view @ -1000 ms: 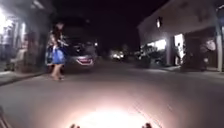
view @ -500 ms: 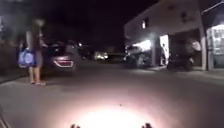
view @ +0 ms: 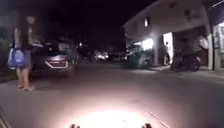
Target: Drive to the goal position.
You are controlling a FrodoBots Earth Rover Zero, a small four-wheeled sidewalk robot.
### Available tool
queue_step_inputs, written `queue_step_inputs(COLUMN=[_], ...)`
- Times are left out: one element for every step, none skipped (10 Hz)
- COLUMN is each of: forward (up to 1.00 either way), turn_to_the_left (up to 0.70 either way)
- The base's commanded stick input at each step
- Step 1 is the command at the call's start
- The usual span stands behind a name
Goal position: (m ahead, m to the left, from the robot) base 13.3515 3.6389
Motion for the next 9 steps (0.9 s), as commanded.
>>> queue_step_inputs(forward=[0.85,0.85,0.85,0.85,0.85,0.85,0.85,0.85,0.85], turn_to_the_left=[0.00,0.00,0.00,0.00,0.00,0.00,0.00,0.00,0.00])
